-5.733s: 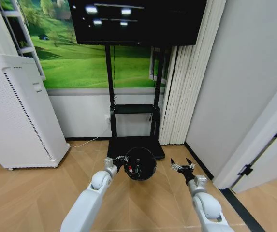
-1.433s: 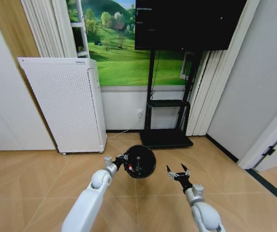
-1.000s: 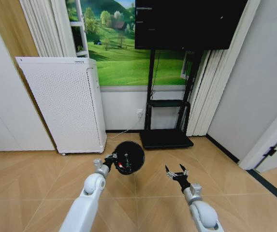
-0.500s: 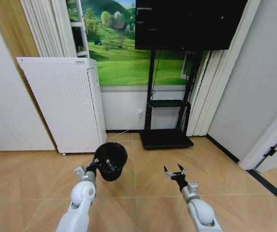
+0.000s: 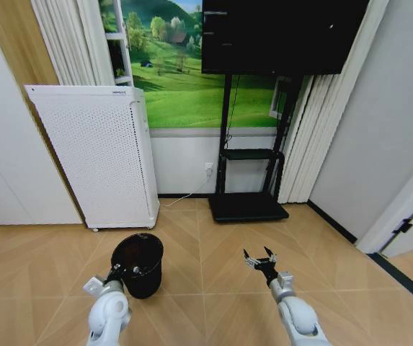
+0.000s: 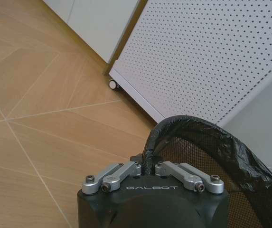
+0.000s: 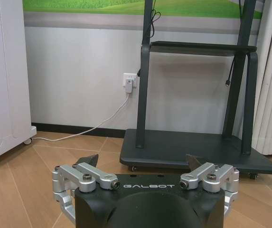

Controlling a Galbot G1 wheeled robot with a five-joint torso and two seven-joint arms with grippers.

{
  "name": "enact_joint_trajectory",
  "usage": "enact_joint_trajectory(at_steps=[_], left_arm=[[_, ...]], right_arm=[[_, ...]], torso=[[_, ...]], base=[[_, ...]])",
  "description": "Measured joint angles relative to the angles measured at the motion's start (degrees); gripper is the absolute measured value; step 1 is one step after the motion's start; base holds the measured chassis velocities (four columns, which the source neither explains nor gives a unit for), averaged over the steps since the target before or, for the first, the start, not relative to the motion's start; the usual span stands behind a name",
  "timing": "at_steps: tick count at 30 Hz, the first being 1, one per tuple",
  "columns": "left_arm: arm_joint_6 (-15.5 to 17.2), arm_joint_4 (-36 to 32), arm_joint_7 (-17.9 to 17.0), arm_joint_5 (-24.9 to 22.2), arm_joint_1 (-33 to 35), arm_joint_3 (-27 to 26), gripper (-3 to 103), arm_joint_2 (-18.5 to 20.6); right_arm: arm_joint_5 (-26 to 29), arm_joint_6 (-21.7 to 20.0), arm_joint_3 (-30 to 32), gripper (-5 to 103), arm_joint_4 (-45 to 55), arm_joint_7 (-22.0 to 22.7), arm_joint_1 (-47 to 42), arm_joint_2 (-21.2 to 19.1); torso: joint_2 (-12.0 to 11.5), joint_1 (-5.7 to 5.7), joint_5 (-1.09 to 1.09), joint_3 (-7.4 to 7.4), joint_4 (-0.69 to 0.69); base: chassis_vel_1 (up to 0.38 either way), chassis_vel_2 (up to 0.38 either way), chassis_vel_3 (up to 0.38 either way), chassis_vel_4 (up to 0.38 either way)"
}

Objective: Pick up the trash bin and place the garbage on the floor into it.

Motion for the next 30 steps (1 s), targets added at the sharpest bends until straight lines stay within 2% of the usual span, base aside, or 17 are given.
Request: enact_joint_trajectory(at_steps=[1,5,14,21,30], left_arm=[[-1.2,1.0,2.8,-0.2,1.0,-0.1,7,0.4],[-2.8,3.2,5.1,-0.1,1.5,-0.5,7,0.7],[-3.6,3.4,4.2,-1.0,4.2,-1.9,7,0.7],[-4.6,3.7,5.5,-3.7,5.5,-3.0,7,1.8],[-4.3,5.0,6.3,-5.3,4.8,-4.2,7,1.9]], right_arm=[[0.0,0.0,0.1,100,-0.2,0.0,0.1,-0.2],[0.1,0.1,0.2,100,-0.4,0.0,0.3,-0.3],[0.1,0.5,0.7,100,-0.8,0.0,0.0,-0.2],[0.3,1.0,1.2,100,-1.0,0.2,-0.4,-0.5],[0.6,1.4,1.5,100,-1.3,0.3,-0.6,-0.5]], torso=[[0.0,0.00,0.00,0.00,0.00],[0.0,0.00,0.00,0.00,0.00],[0.0,0.00,0.00,0.00,0.01],[0.0,0.00,0.00,0.00,0.00],[0.0,0.00,0.00,0.00,0.00]], base=[[0.000,0.000,0.000,0.000],[0.000,0.000,0.000,0.000],[0.000,0.000,0.000,0.000],[0.000,0.000,0.000,0.000],[0.000,0.000,0.000,0.000]])
